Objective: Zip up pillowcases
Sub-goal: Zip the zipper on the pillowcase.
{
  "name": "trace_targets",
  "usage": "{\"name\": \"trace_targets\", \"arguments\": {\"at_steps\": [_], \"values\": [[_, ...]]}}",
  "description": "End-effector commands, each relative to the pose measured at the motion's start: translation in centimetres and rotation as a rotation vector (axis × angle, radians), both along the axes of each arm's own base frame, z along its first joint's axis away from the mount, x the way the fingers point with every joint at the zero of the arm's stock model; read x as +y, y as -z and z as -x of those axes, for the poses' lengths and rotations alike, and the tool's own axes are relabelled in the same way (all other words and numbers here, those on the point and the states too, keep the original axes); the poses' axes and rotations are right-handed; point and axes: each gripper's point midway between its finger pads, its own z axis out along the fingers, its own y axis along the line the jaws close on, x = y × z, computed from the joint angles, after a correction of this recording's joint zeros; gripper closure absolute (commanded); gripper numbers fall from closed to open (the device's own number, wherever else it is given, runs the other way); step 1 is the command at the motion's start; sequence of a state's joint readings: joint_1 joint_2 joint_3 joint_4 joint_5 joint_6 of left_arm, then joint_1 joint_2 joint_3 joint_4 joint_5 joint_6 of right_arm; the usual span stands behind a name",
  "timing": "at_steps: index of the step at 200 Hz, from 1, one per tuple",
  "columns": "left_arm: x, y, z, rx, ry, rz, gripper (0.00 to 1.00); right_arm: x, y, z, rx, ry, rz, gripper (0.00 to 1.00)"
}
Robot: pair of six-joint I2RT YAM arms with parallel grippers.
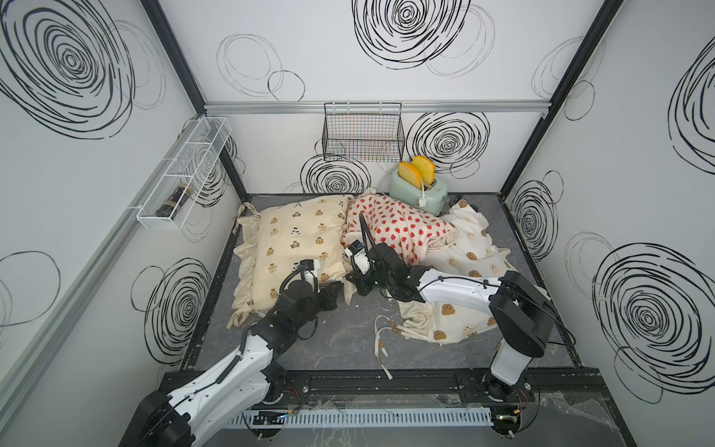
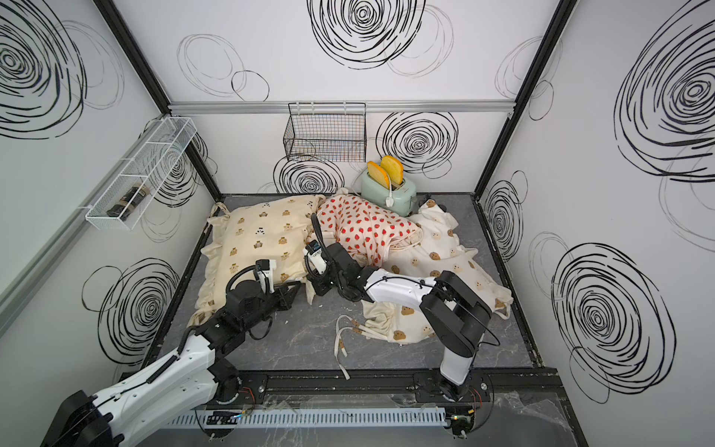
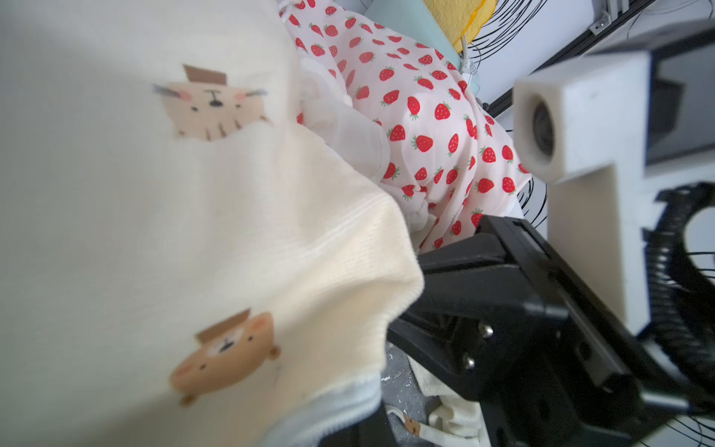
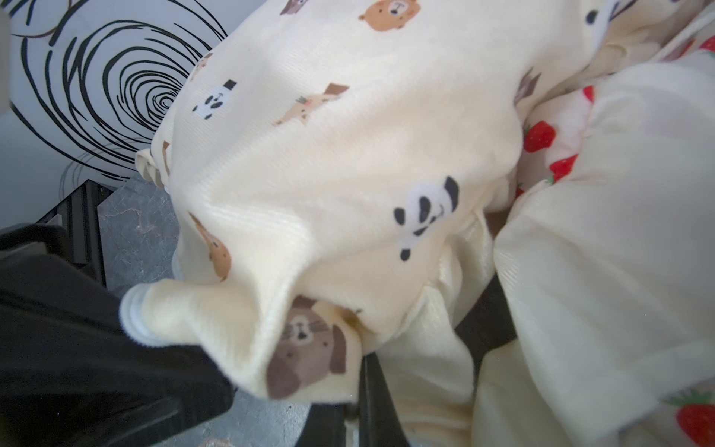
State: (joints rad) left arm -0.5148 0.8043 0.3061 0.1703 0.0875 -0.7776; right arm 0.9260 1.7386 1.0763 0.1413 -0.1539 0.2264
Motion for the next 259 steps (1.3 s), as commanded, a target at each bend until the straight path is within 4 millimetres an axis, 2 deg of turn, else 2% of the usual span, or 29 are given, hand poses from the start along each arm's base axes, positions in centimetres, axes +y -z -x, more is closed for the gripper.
{"name": "trace_targets", "arguments": {"at_steps": [1, 42, 79, 106, 152, 226, 259], "values": [[1.0, -0.4, -0.2, 0.015, -0.057, 0.054, 1.0, -2.0, -1.2, -2.0, -0.028, 0.117, 0.027, 1.0], [2.1, 1.1, 0.1, 0.07, -0.075, 0.016, 1.0, -2.6, -2.2, -2.3, -0.032, 0.144, 0.014, 1.0], [3.0, 1.2, 0.3, 0.096, -0.109, 0.005, 1.0, -4.1, -2.4, -3.6, -0.025, 0.225, 0.039, 1.0], [3.6, 1.2, 0.5, 0.109, -0.135, -0.001, 1.0, -4.9, -3.4, -4.1, -0.04, 0.248, 0.013, 1.0], [5.7, 1.5, 0.7, 0.161, -0.234, -0.009, 1.0, -5.6, -4.3, -5.2, -0.031, 0.298, -0.003, 1.0], [9.0, 2.1, 0.9, 0.235, -0.367, -0.028, 1.0, -6.6, -4.7, -7.2, 0.054, 0.361, -0.07, 1.0], [11.1, 2.6, 1.3, 0.265, -0.448, -0.035, 1.0, -7.0, -5.5, -8.2, 0.07, 0.395, -0.094, 1.0]]}}
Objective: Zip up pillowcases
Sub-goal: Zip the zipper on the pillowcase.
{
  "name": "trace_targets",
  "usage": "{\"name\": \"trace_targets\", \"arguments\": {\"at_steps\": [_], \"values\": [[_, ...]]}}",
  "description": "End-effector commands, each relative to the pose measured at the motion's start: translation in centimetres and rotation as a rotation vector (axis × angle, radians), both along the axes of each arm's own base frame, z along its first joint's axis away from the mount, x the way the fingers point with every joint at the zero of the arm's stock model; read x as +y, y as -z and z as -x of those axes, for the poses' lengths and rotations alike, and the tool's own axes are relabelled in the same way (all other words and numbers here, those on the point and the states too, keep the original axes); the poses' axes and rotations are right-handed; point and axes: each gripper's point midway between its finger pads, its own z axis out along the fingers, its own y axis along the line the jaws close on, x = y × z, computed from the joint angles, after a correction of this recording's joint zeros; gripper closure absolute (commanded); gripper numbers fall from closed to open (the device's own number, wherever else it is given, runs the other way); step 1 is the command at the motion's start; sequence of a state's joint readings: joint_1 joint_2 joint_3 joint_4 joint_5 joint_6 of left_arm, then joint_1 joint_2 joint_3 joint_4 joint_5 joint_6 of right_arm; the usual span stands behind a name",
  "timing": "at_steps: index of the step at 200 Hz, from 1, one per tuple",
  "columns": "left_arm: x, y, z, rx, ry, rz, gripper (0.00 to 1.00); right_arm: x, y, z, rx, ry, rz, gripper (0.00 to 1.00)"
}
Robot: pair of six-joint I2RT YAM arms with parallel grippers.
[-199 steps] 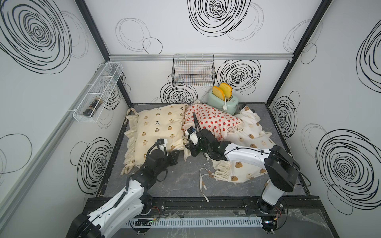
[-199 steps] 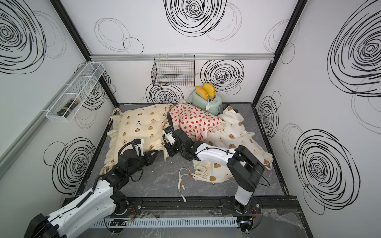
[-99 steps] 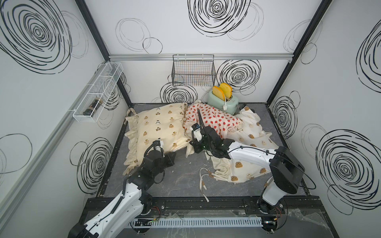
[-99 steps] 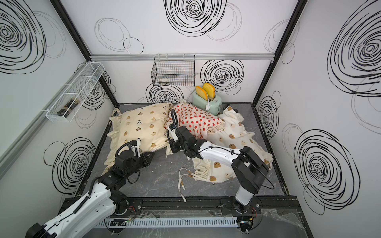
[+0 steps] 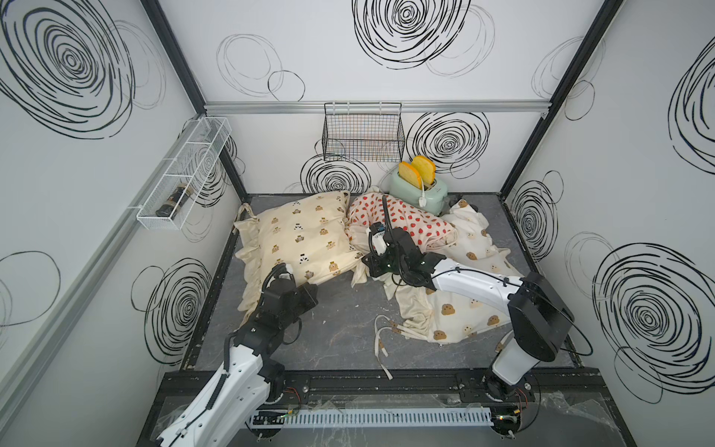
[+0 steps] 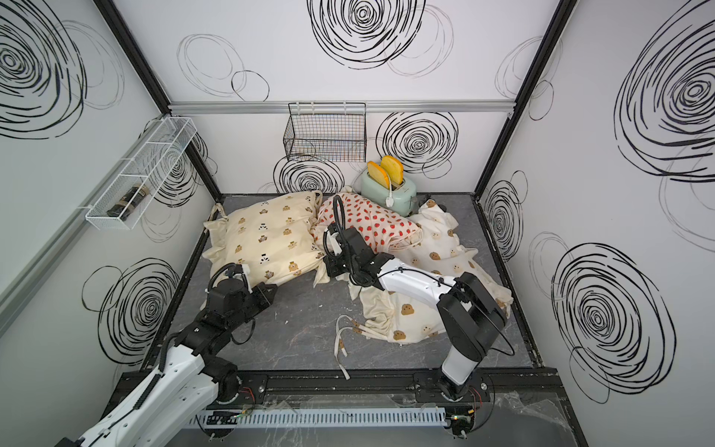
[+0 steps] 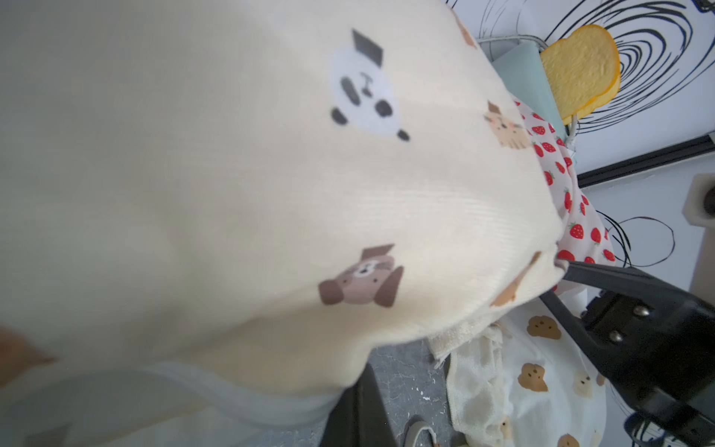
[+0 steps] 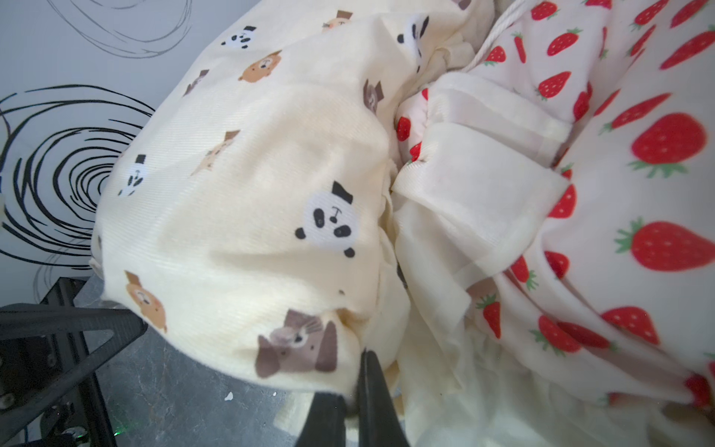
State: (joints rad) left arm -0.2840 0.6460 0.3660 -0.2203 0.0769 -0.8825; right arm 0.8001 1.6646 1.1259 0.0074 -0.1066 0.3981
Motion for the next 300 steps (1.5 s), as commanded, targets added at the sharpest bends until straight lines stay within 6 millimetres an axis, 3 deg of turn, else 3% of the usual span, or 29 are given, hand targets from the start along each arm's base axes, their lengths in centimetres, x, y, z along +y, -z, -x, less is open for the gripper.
{"name": "trace_targets", "arguments": {"at_steps": [1, 134, 166, 200, 254, 300], "values": [[3.5, 1.3, 0.7, 0.074, -0.156, -0.05, 1.0, -2.0, -2.6, -3.3, -0.038, 0.137, -0.033, 1.0], [11.7, 0.0, 1.8, 0.123, -0.455, -0.013, 1.0, -2.8, -3.0, -7.0, 0.015, 0.214, -0.083, 1.0], [11.1, 0.5, 1.5, 0.114, -0.439, 0.072, 1.0, -3.0, -4.0, -7.6, 0.0, 0.225, -0.104, 1.0], [12.5, 1.2, 2.2, 0.148, -0.526, 0.088, 1.0, -4.1, -4.7, -8.6, -0.005, 0.267, -0.107, 1.0], [15.8, 0.6, 2.7, 0.143, -0.625, 0.075, 1.0, -4.6, -5.2, -8.9, -0.013, 0.283, -0.116, 1.0], [18.8, -0.9, 2.8, 0.109, -0.706, 0.066, 1.0, -4.4, -4.4, -8.3, 0.011, 0.274, -0.108, 1.0]]}}
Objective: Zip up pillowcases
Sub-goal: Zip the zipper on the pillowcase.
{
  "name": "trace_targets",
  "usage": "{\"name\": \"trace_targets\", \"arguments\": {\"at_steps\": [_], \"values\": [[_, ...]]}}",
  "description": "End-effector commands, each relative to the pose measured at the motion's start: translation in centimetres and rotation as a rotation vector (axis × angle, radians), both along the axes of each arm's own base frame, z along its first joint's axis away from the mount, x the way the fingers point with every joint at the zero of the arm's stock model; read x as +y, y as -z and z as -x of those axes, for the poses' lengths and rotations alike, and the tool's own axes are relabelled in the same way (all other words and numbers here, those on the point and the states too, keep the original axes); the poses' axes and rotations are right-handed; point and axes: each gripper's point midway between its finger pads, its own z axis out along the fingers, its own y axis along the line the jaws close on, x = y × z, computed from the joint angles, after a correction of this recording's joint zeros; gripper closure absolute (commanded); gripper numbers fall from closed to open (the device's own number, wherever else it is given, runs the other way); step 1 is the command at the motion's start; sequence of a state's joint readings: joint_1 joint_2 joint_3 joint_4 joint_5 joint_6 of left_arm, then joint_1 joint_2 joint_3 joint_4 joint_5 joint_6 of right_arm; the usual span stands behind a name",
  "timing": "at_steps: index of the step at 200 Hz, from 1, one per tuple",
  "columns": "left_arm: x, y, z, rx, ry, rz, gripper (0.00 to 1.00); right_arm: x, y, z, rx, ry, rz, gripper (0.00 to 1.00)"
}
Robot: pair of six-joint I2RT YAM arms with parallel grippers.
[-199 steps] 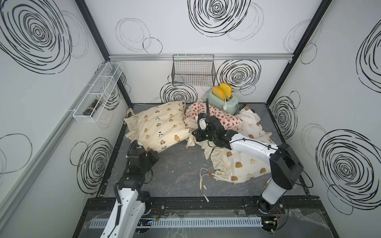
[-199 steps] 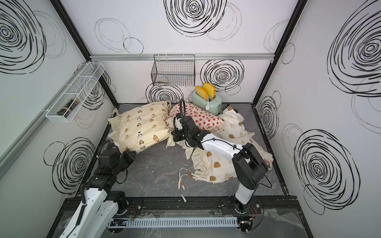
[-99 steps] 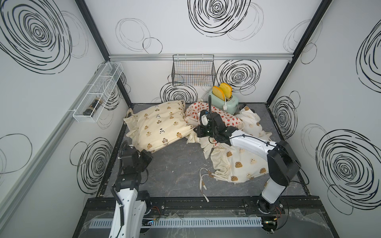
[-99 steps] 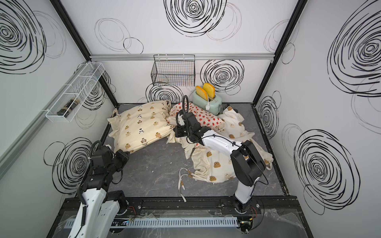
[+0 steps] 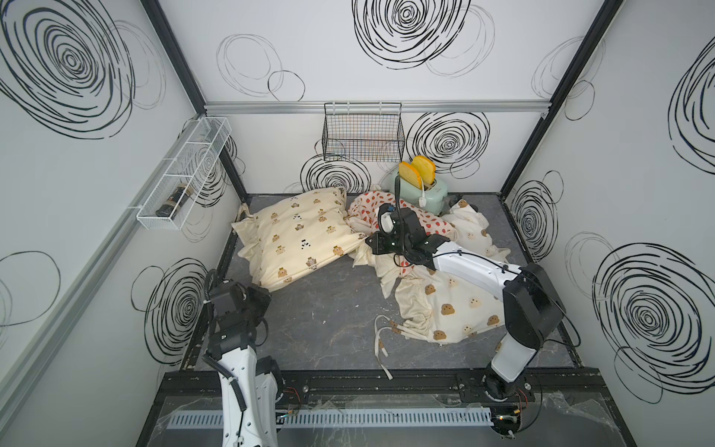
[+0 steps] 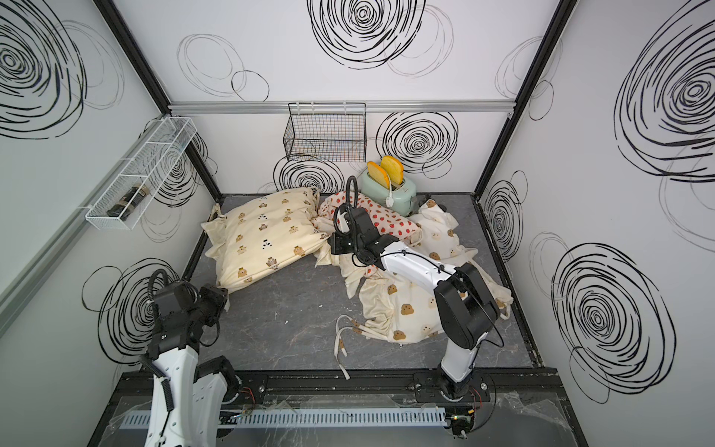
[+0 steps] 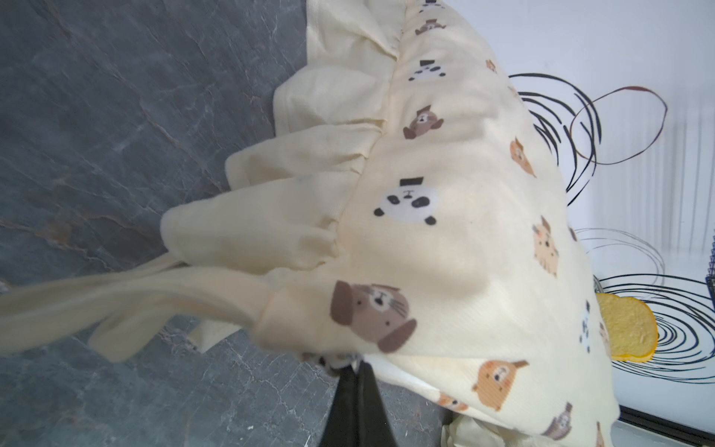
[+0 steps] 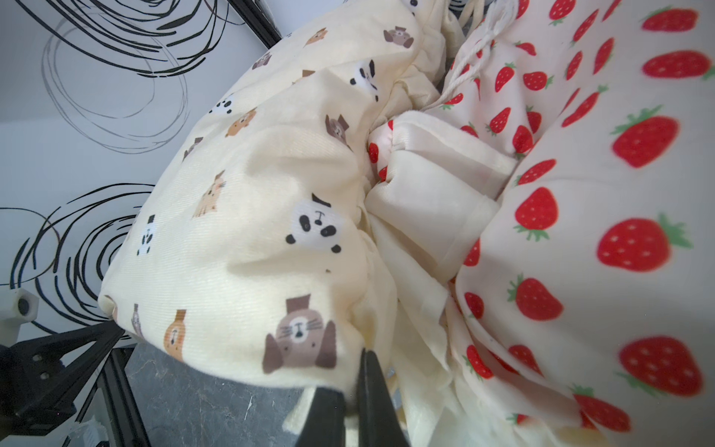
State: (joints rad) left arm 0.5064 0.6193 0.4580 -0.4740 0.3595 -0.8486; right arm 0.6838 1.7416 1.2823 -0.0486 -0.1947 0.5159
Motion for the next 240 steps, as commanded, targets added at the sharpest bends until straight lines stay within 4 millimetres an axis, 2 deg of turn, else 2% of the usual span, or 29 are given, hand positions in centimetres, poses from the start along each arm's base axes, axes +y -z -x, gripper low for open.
{"name": "trace_targets", "arguments": {"at_steps": [1, 34, 70, 73, 81, 87, 115, 153, 163, 173, 192, 216, 240], "values": [[4.1, -0.5, 0.9, 0.035, -0.157, -0.094, 1.0, -3.1, -2.2, -3.2, -0.074, 0.166, 0.015, 1.0], [4.6, -0.7, 0.2, 0.008, -0.165, -0.101, 1.0, -1.1, -1.3, -1.4, -0.077, 0.11, 0.046, 1.0], [4.0, -1.0, -0.5, 0.029, -0.113, -0.153, 1.0, 1.3, -1.0, 0.5, -0.067, 0.026, 0.031, 1.0], [4.0, -1.0, -0.5, 0.03, -0.11, -0.157, 0.98, 1.5, -1.0, 0.7, -0.066, 0.017, 0.029, 1.0], [3.7, -1.1, -0.7, 0.026, -0.098, -0.159, 0.82, 1.9, -1.1, 1.2, -0.068, 0.0, 0.03, 1.0], [3.6, -1.2, -0.8, 0.025, -0.093, -0.164, 0.75, 2.2, -1.0, 1.5, -0.066, -0.01, 0.03, 1.0], [3.6, -2.4, -0.7, 0.031, -0.096, -0.214, 0.59, 3.2, -0.4, 2.9, -0.057, -0.051, 0.043, 1.0], [3.6, -5.0, -0.8, 0.005, -0.079, -0.277, 0.45, 4.5, 1.5, 5.9, -0.018, -0.111, 0.07, 0.99], [3.4, -5.7, -1.0, -0.005, -0.065, -0.293, 0.42, 4.8, 2.0, 6.7, -0.009, -0.13, 0.08, 0.95], [3.0, -6.4, -1.4, -0.023, -0.04, -0.304, 0.38, 4.9, 2.2, 7.3, 0.003, -0.145, 0.087, 0.88], [1.3, -7.6, -2.3, -0.064, 0.03, -0.315, 0.29, 4.3, 1.7, 7.9, 0.013, -0.149, 0.097, 0.75], [-2.4, -8.1, -3.6, -0.092, 0.153, -0.307, 0.22, 2.9, -0.3, 8.4, -0.024, -0.153, 0.082, 0.55], [-6.4, -8.4, -4.7, -0.126, 0.263, -0.291, 0.18, 0.4, -1.7, 8.5, -0.037, -0.114, 0.102, 0.39]]}}
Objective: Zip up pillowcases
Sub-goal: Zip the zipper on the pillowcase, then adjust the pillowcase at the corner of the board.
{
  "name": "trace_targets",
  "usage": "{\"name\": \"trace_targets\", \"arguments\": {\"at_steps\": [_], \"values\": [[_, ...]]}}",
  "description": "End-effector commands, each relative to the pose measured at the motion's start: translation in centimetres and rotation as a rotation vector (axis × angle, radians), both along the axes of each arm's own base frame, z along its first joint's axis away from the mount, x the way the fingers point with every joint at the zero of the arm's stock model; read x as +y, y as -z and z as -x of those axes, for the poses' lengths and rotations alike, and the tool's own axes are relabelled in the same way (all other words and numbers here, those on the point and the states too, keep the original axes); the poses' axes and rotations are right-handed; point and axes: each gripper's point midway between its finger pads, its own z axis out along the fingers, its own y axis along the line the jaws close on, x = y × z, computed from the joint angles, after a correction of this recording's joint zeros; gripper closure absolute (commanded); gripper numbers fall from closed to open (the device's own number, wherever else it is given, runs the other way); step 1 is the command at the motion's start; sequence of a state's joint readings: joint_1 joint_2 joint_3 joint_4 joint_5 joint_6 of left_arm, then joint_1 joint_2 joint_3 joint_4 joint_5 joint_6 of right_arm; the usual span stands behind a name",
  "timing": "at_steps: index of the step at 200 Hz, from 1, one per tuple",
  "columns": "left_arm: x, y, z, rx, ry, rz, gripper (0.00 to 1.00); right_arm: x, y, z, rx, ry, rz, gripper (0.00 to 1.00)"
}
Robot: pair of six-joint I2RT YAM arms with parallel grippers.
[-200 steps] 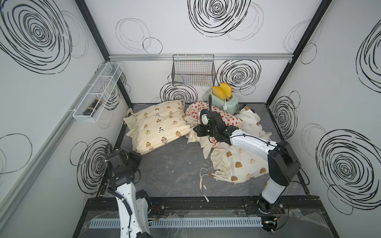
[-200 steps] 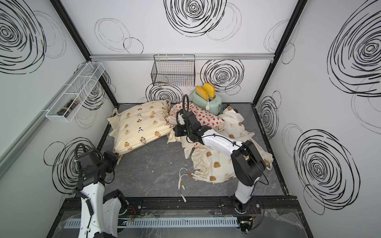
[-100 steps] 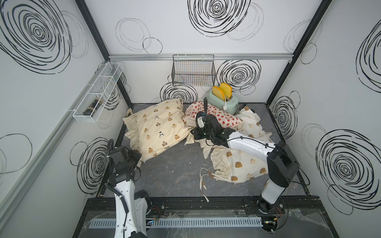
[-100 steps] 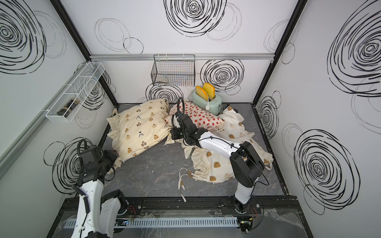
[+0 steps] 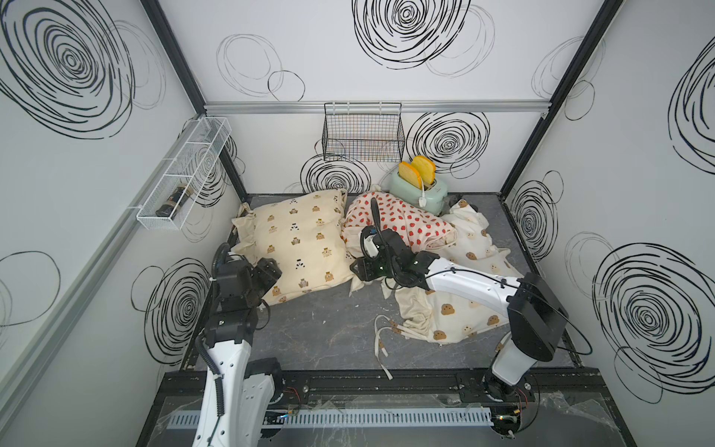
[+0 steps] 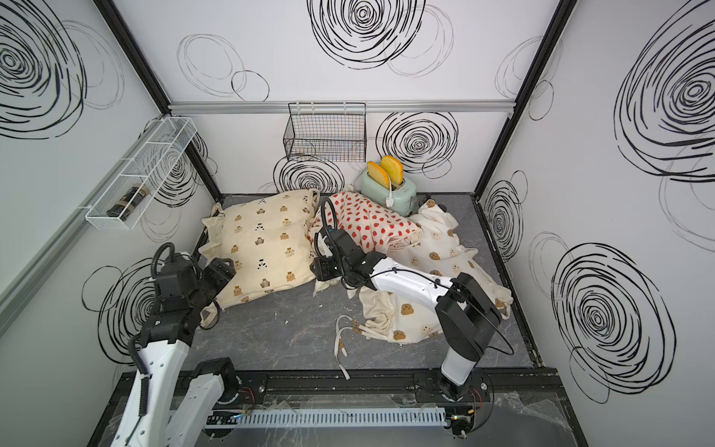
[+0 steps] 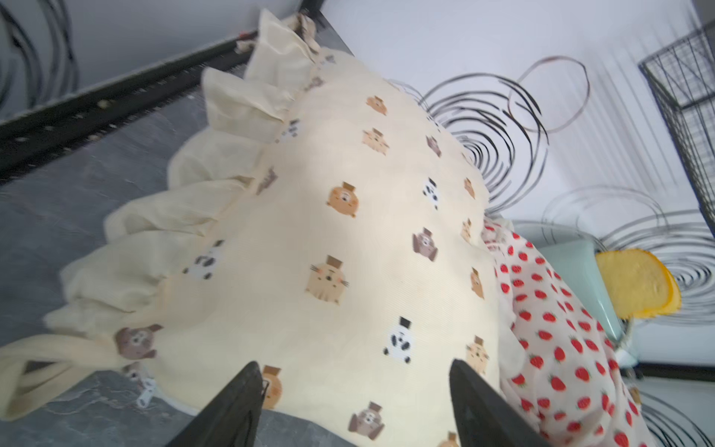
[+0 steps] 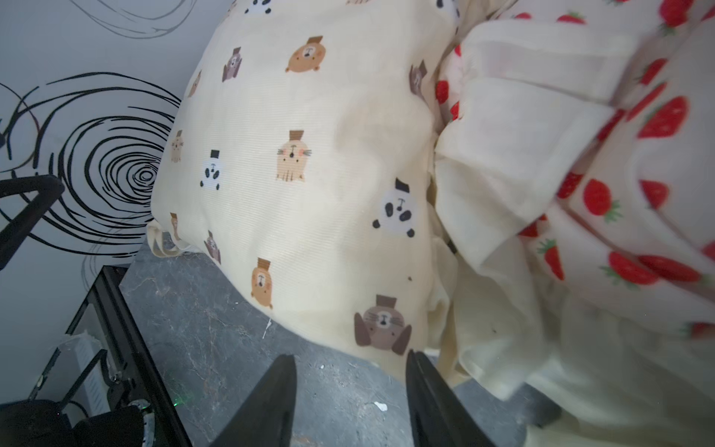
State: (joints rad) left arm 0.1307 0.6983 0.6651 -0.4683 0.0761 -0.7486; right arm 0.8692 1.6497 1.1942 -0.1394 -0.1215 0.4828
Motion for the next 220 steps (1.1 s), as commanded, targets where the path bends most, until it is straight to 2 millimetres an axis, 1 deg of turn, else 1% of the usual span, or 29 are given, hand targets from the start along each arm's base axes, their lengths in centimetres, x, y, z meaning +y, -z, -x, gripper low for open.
{"name": "trace_targets", "arguments": {"at_steps": [1, 8, 24, 41, 55, 69, 77, 89, 96, 106, 116, 130, 140, 150, 161, 177, 194, 211, 220], "values": [[-2.8, -1.7, -1.2, -0.051, 0.069, -0.001, 0.18, -2.6, -3.2, 0.1, -0.048, 0.032, -0.008, 0.38], [-4.2, -1.8, -1.4, -0.063, 0.105, 0.008, 0.18, -3.4, -3.5, 0.2, -0.046, 0.041, -0.011, 0.33], [-8.2, -1.9, -2.1, -0.09, 0.214, 0.035, 0.18, -5.7, -3.9, 0.1, -0.053, 0.07, -0.016, 0.24], [-13.0, -1.8, -2.7, -0.106, 0.332, 0.032, 0.18, -8.2, -4.1, 0.1, -0.071, 0.082, -0.023, 0.17], [-16.7, -1.5, -3.2, -0.105, 0.408, -0.008, 0.19, -10.3, -4.1, -0.2, -0.096, 0.128, -0.029, 0.12], [-20.2, -1.1, -4.2, -0.106, 0.481, -0.03, 0.19, -11.9, -4.1, -0.5, -0.106, 0.162, -0.042, 0.07], [-21.7, -0.7, -4.9, -0.1, 0.508, -0.047, 0.19, -12.6, -4.1, -0.6, -0.105, 0.172, -0.043, 0.04], [-23.5, 0.2, -6.1, -0.09, 0.539, -0.069, 0.19, -13.2, -4.1, -0.8, -0.116, 0.181, -0.028, 0.0], [-24.4, 0.8, -6.8, -0.081, 0.556, -0.073, 0.19, -13.5, -4.0, -0.8, -0.122, 0.184, -0.017, 0.02], [-25.8, 1.4, -7.7, -0.084, 0.588, -0.073, 0.2, -13.6, -3.8, -0.8, -0.117, 0.182, -0.01, 0.02], [-26.5, 2.1, -8.5, -0.08, 0.596, -0.083, 0.2, -13.6, -3.6, -0.7, -0.11, 0.175, -0.01, 0.02], [-26.9, 3.3, -9.5, -0.074, 0.592, -0.087, 0.2, -13.6, -3.4, -0.5, -0.104, 0.163, -0.019, 0.02], [-26.8, 4.3, -10.0, -0.063, 0.586, -0.077, 0.21, -13.7, -3.3, -0.4, -0.104, 0.164, -0.023, 0.02], [-26.1, 5.6, -10.4, -0.042, 0.556, -0.074, 0.21, -14.0, -3.3, -0.3, -0.107, 0.169, -0.023, 0.03], [-24.7, 7.1, -10.6, -0.011, 0.514, -0.07, 0.2, -14.3, -3.4, -0.3, -0.117, 0.176, -0.02, 0.03], [-22.2, 9.3, -10.7, 0.042, 0.453, -0.068, 0.22, -14.9, -3.4, -0.6, -0.124, 0.194, 0.002, 0.02], [-18.1, 11.7, -10.1, 0.129, 0.348, -0.098, 0.26, -15.7, -3.5, -1.2, -0.115, 0.225, 0.018, 0.03], [-14.1, 12.9, -9.2, 0.17, 0.261, -0.105, 0.29, -16.4, -3.9, -1.7, -0.11, 0.251, 0.014, 0.03], [-12.3, 13.1, -8.6, 0.175, 0.232, -0.101, 0.29, -16.5, -4.4, -1.8, -0.115, 0.256, 0.002, 0.02]]}}
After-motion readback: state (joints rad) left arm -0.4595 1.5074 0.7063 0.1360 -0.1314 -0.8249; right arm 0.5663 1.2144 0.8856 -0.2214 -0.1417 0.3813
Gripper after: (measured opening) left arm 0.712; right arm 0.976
